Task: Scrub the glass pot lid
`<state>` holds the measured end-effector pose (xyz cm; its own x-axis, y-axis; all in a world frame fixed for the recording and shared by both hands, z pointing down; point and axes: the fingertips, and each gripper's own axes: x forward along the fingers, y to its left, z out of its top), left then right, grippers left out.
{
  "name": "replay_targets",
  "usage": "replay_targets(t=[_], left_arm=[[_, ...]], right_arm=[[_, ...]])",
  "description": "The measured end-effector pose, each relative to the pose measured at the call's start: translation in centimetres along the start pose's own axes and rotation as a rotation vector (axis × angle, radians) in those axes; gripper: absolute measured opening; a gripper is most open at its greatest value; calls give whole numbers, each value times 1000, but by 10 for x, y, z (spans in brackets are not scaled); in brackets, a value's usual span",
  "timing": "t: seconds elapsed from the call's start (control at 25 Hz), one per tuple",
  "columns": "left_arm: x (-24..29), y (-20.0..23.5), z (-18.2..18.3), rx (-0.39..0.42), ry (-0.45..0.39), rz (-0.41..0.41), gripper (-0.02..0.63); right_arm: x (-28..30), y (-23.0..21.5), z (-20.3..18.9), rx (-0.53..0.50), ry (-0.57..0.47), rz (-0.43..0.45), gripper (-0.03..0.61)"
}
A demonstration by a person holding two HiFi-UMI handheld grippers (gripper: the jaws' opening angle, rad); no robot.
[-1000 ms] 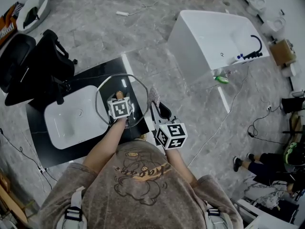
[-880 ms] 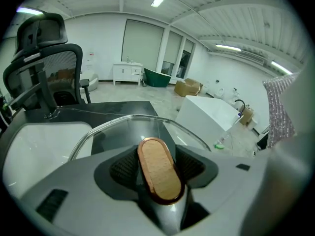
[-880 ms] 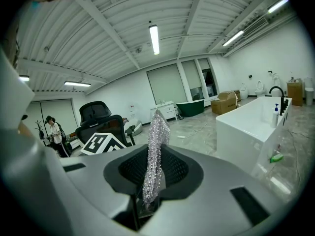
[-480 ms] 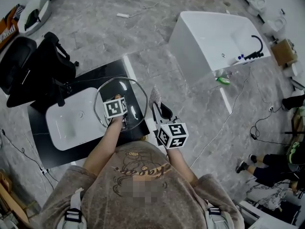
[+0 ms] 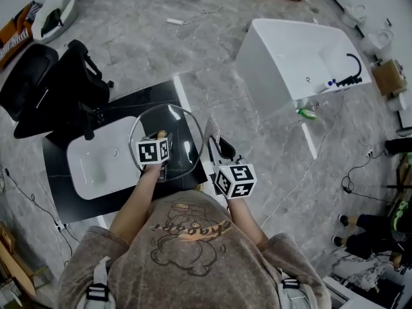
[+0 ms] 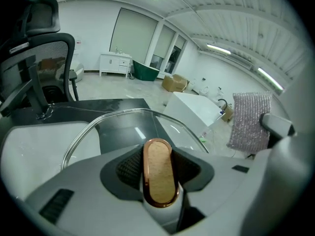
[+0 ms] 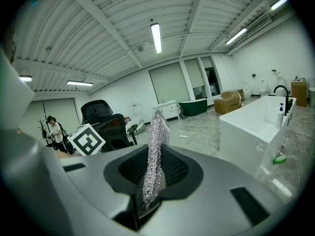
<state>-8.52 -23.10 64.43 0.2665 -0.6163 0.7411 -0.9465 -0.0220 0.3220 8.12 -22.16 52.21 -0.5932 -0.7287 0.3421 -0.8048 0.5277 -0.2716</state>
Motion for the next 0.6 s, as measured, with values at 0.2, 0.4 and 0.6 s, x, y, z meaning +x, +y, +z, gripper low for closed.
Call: replay_targets(t=[0.2,0.4,0.6], left_arm=[[-35,-13,27,-116,-100,-185,181],[-81,-27,55,-346,-226,-504,179],[-126,-57,80,-685,-329,-983,179]], right_arm=[[-12,-15,12,8,-35,-46,81],[-29,-36,29,23,-77,-89,81],[-27,-25,34,49,-93,-3,81]])
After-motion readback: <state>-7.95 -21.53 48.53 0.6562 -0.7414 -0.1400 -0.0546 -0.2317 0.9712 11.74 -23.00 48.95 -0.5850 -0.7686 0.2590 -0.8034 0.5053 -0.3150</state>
